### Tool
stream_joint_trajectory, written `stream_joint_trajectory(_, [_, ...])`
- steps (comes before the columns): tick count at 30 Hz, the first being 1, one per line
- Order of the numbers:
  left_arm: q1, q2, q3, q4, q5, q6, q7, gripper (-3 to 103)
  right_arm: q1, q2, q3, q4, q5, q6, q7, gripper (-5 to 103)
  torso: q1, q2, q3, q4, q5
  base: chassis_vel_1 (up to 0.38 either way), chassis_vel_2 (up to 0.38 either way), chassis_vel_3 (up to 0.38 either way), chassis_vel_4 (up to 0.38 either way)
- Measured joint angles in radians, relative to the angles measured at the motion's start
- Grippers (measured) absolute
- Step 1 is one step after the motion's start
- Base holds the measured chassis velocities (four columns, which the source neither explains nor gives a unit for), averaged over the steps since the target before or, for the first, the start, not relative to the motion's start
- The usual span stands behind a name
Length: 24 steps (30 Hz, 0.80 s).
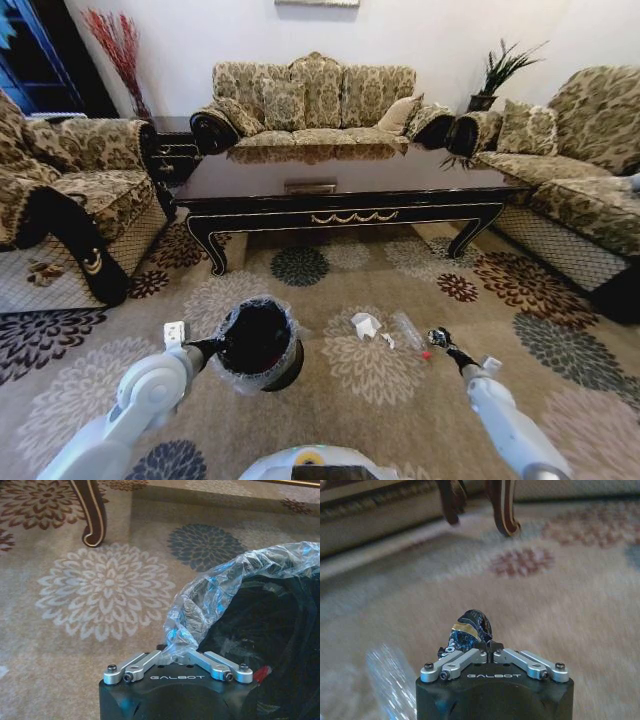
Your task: Move to the front of the table and pick up the trash from the floor, then place it into the trash bin.
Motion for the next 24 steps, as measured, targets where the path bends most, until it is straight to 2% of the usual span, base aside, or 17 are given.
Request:
stream_joint_trajectory(4, [-0.048, 0.0, 0.058, 0.029, 0.018, 0.0, 0.012, 2, -0.164, -0.048, 0.052, 0.276, 0.026, 0.003, 0.007, 2, 0.0, 0.0, 0.0, -0.0006, 0.0, 0.0, 0.0, 0.0, 0.0])
stream_joint_trajectory(5, [-0.048, 0.0, 0.058, 0.029, 0.018, 0.0, 0.012, 2, -0.164, -0.048, 0.052, 0.276, 0.026, 0.003, 0.007, 2, 0.0, 0.0, 0.0, -0.0006, 0.0, 0.0, 0.0, 0.0, 0.0])
stream_joint_trajectory(7, [-0.054, -0.009, 0.068, 0.035, 0.023, 0.0, 0.017, 2, -0.227, -0.065, 0.064, 0.411, 0.027, 0.004, 0.018, 2, 0.0, 0.0, 0.0, -0.001, -0.0006, 0.0, 0.0, 0.0, 0.0])
stream_joint_trajectory(8, [-0.041, -0.02, 0.064, 0.035, 0.028, 0.0, 0.019, 2, -0.252, -0.074, 0.062, 0.489, 0.027, 0.001, 0.029, 2, 0.0, 0.0, 0.0, -0.0007, -0.0005, 0.0, 0.0, 0.0, 0.0])
stream_joint_trajectory(9, [-0.038, -0.026, 0.065, 0.038, 0.029, 0.0, 0.019, 2, -0.27, -0.079, 0.062, 0.544, 0.027, -0.001, 0.035, 2, 0.0, 0.0, 0.0, 0.0008, -0.0004, 0.0, 0.0, 0.0, 0.0])
stream_joint_trajectory(10, [-0.047, -0.029, 0.072, 0.046, 0.029, 0.0, 0.019, 2, -0.297, -0.084, 0.064, 0.612, 0.027, -0.005, 0.044, 2, 0.0, 0.0, 0.0, 0.0009, -0.0002, 0.0, 0.0, 0.0, 0.0])
stream_joint_trajectory(11, [-0.047, -0.029, 0.072, 0.046, 0.029, 0.0, 0.019, 2, -0.297, -0.084, 0.064, 0.612, 0.027, -0.005, 0.044, 2, 0.0, 0.0, 0.0, 0.0009, -0.0002, 0.0, 0.0, 0.0, 0.0])
stream_joint_trajectory(14, [-0.088, -0.024, 0.111, 0.068, 0.015, 0.0, 0.019, 2, -0.358, -0.097, 0.065, 0.811, 0.021, -0.027, 0.072, 2, 0.0, 0.0, 0.0, 0.0004, -0.0004, 0.0, 0.0, 0.0, 0.0])
stream_joint_trajectory(16, [-0.116, -0.017, 0.138, 0.08, 0.012, 0.0, 0.023, 2, -0.375, -0.102, 0.066, 0.86, 0.017, -0.032, 0.079, 2, 0.0, 0.0, 0.0, 0.0001, -0.0004, 0.0, 0.0, 0.0, 0.0])
stream_joint_trajectory(18, [-0.187, -0.009, 0.199, 0.11, 0.004, 0.0, 0.025, 2, -0.401, -0.11, 0.069, 0.93, 0.012, -0.038, 0.087, 2, 0.0, 0.0, 0.0, -0.0001, -0.0002, 0.0, 0.0, 0.0, 0.0])
stream_joint_trajectory(19, [-0.256, -0.006, 0.266, 0.144, -0.006, 0.0, 0.025, 2, -0.423, -0.121, 0.075, 0.984, 0.011, -0.04, 0.094, 2, 0.0, 0.0, 0.0, -0.0003, -0.0001, 0.0, 0.0, 0.0, 0.0])
stream_joint_trajectory(21, [-0.351, -0.009, 0.345, 0.182, -0.03, 0.0, 0.024, 2, -0.441, -0.133, 0.079, 1.032, 0.002, -0.041, 0.099, 2, 0.0, 0.0, 0.0, -0.0007, -0.0006, 0.0, 0.0, 0.0, 0.0])
stream_joint_trajectory(22, [-0.351, -0.009, 0.345, 0.182, -0.03, 0.0, 0.024, 2, -0.441, -0.133, 0.079, 1.032, 0.002, -0.041, 0.099, 2, 0.0, 0.0, 0.0, -0.0007, -0.0006, 0.0, 0.0, 0.0, 0.0])
stream_joint_trajectory(24, [-0.463, -0.021, 0.431, 0.231, -0.057, 0.0, 0.011, 2, -0.461, -0.149, 0.081, 1.091, -0.02, -0.041, 0.102, 2, 0.0, 0.0, 0.0, -0.0006, 0.0002, 0.0, 0.0, 0.0, 0.0])
